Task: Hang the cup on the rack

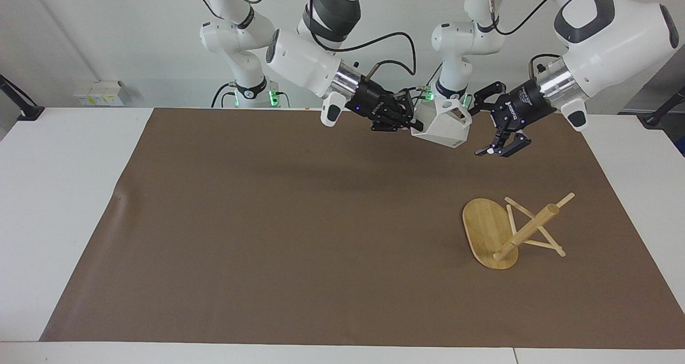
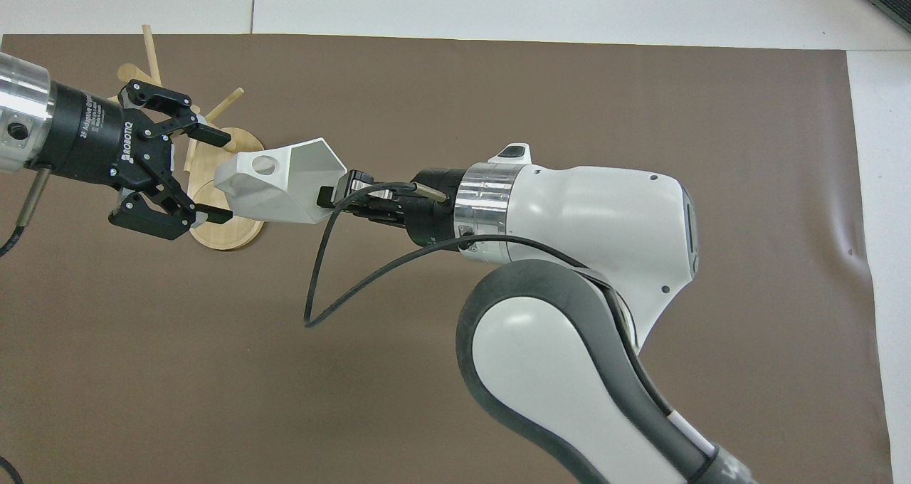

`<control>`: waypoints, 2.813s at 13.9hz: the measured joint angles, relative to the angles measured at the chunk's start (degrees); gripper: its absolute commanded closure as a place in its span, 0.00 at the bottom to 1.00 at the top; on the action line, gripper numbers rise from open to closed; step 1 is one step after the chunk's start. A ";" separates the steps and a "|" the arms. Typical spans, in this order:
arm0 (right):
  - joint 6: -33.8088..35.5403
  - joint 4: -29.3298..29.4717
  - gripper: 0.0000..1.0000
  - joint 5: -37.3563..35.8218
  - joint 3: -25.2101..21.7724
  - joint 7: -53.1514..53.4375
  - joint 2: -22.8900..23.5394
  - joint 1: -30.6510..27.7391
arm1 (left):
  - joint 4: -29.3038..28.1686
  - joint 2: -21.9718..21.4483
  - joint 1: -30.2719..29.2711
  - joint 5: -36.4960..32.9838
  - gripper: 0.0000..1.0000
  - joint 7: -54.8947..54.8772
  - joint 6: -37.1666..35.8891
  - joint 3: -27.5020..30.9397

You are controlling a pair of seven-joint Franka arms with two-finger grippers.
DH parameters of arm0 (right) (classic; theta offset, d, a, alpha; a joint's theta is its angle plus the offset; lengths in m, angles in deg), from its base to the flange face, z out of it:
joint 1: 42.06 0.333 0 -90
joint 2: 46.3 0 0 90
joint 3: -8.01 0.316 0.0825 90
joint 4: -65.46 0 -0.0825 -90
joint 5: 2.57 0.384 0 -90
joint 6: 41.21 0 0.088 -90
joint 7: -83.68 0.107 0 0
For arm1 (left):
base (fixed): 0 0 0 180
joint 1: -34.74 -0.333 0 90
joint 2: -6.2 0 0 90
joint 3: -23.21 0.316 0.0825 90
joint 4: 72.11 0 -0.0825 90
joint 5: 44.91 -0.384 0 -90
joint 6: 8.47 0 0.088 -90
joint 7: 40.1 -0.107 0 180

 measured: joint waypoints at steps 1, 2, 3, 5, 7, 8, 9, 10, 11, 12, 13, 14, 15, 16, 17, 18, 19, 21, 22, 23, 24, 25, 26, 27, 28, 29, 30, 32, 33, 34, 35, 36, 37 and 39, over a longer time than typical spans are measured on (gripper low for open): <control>-0.07 -0.02 1.00 0.00 0.06 0.06 0.02 0.08 | -0.01 -0.07 0.00 0.00 0.00 0.00 -0.42 -0.01; -0.07 -0.02 1.00 0.00 0.06 0.06 0.03 0.07 | -0.02 -0.14 0.00 0.00 0.00 0.00 -0.84 -0.02; -0.07 -0.02 1.00 0.00 0.06 0.06 0.04 0.06 | -0.09 -0.21 0.02 0.00 0.00 0.00 -1.06 -0.05; -0.07 -0.03 1.00 0.00 0.06 0.06 0.07 0.06 | -0.29 -0.33 0.19 0.00 0.00 0.00 -1.20 -0.17; -0.07 -0.03 1.00 0.00 0.06 0.06 0.07 0.06 | -0.60 -0.52 0.51 0.00 0.00 0.00 -1.22 -0.20; -0.07 -0.03 1.00 0.00 0.06 0.06 0.07 0.06 | -0.81 -0.64 0.57 0.00 0.00 0.00 -1.23 -0.27; -0.07 -0.03 1.00 0.00 0.06 0.06 0.07 0.06 | -1.05 -0.77 0.57 0.00 0.00 0.00 -1.22 -0.37; -0.07 -0.03 1.00 0.00 0.06 0.06 0.08 0.06 | -1.31 -0.93 0.58 0.00 0.00 0.00 -1.20 -0.47; -0.07 -0.03 1.00 0.00 0.06 0.06 0.08 0.06 | -1.51 -1.05 0.59 0.02 0.00 0.00 -1.19 -0.57; -0.07 -0.03 1.00 0.00 0.06 0.06 0.08 0.06 | -1.62 -1.11 0.63 0.06 0.00 0.00 -1.18 -0.68; -0.07 -0.03 1.00 0.00 0.06 0.06 0.08 0.06 | -1.68 -1.13 0.83 0.12 0.00 0.03 -1.08 -0.76; -0.07 -0.03 1.00 0.00 0.06 0.07 0.09 0.06 | -1.73 -1.15 1.27 0.15 0.00 0.22 -0.85 -0.77; -0.07 -0.03 1.00 0.00 0.06 0.07 0.09 0.06 | -1.77 -1.15 1.67 0.18 0.00 0.58 -0.55 -0.86; -0.07 -0.03 1.00 0.00 0.06 0.07 0.11 0.06 | -1.83 -1.15 2.09 0.21 0.00 0.96 -0.28 -0.87; -0.07 -0.03 1.00 0.00 0.06 0.07 0.12 0.05 | -1.90 -1.16 2.45 0.24 0.00 1.19 -0.08 -0.88; -0.07 -0.03 1.00 0.00 0.06 0.07 0.13 0.05 | -2.00 -1.17 2.77 0.26 0.00 1.32 0.11 -0.88; -0.07 -0.08 1.00 0.00 0.04 0.07 0.14 0.04 | -2.08 -1.18 2.88 0.27 0.00 1.41 0.23 -0.89; -0.07 -0.08 1.00 0.00 0.04 0.07 0.16 0.04 | -2.19 -1.23 2.88 0.28 0.14 1.49 0.25 -0.86; -0.07 -0.08 1.00 0.00 0.04 0.07 0.16 0.04 | -2.20 -1.25 2.88 0.28 0.38 1.57 0.28 -0.86; -0.05 -0.11 1.00 0.00 0.08 0.07 0.16 0.05 | -2.20 -1.25 2.86 0.28 0.65 1.59 0.83 -0.77; -0.14 -0.15 1.00 0.01 0.10 0.08 0.16 0.05 | -2.21 -1.27 2.79 0.27 0.83 1.48 1.14 -0.60; -0.19 -0.09 1.00 0.16 0.08 0.12 0.21 0.01 | -2.31 -1.40 2.78 0.29 0.99 1.40 1.10 -0.55; -0.19 -0.09 1.00 0.26 0.07 0.16 0.21 0.00 | -2.39 -1.53 2.77 0.28 1.00 1.40 1.10 -0.52; -0.19 -0.08 1.00 0.40 0.07 0.31 0.21 0.00 | -2.55 -1.69 2.76 0.29 1.00 1.41 1.18 -0.50; -0.19 -0.05 1.00 0.43 0.07 0.71 0.21 0.01 | -2.69 -1.86 2.76 0.29 1.00 1.43 1.31 -0.49; -0.19 -0.02 1.00 0.44 0.09 1.20 0.21 0.02 | -2.82 -2.00 2.76 0.29 1.00 1.44 1.43 -0.48; -0.19 0.00 0.62 0.45 0.10 1.81 0.21 0.03 | -2.91 -2.12 2.75 0.29 1.00 1.45 1.48 -0.45; -0.19 -0.01 0.00 0.46 0.12 3.68 0.21 0.03 | -3.13 -2.31 2.71 0.30 1.00 1.75 1.77 -0.38; -0.19 -0.01 0.00 0.46 0.12 4.34 0.21 0.03 | -3.35 -2.45 2.67 0.30 1.00 1.95 2.30 -0.27; -0.20 -0.01 0.00 0.46 0.12 4.69 0.21 0.03 | -3.64 -2.59 2.63 0.30 1.00 2.03 2.74 -0.14; -0.20 -0.01 0.00 0.46 0.12 4.78 0.21 0.03 | -3.96 -2.68 2.60 0.30 1.00 2.10 3.19 -0.03; -0.20 -0.01 0.00 0.46 0.11 4.81 0.21 0.02 | -4.33 -2.77 2.58 0.30 1.00 2.21 3.71 0.03; -0.20 -0.01 0.00 0.46 0.11 4.84 0.21 0.02 | -4.79 -2.90 2.57 0.30 1.00 2.34 4.27 0.05; -0.22 -0.03 0.00 0.46 0.05 4.86 0.22 0.02 | -6.18 -3.39 2.57 0.30 1.00 2.60 5.75 0.06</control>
